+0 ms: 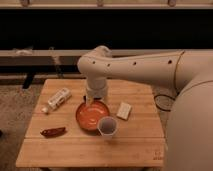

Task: Place the eraser in the ceramic cup

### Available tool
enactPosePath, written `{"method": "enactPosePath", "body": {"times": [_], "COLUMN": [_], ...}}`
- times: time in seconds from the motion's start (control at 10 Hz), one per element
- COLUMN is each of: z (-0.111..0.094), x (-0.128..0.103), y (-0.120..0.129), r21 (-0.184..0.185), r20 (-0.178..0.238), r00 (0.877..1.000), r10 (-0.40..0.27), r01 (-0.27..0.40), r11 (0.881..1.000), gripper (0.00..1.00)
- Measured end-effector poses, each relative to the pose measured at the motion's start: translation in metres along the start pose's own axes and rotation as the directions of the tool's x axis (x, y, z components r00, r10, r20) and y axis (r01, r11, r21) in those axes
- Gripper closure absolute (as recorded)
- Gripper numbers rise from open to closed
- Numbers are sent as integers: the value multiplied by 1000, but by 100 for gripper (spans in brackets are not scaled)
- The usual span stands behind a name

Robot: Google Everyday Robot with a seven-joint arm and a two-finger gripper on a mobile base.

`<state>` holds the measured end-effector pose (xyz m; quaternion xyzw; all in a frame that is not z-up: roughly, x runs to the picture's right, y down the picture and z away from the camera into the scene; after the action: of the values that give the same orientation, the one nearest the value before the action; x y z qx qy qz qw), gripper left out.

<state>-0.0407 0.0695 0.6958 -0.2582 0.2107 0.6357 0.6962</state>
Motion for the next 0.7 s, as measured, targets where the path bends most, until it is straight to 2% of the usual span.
{"method": "enactPosePath", "body": {"times": [0.1, 0.4, 0.6, 0.7], "z": [2, 29, 54, 65], "x": [-4, -55, -110, -130], "y": [-1, 2, -10, -12], "r21": [5, 39, 61, 66], "r20": [-1, 6, 14, 16], "r00": [1000, 998, 995, 994], "r10": [13, 56, 96, 110], "r01": [-13, -56, -96, -111], "r11": [1000, 998, 993, 992], "gripper": [35, 35, 35, 35]}}
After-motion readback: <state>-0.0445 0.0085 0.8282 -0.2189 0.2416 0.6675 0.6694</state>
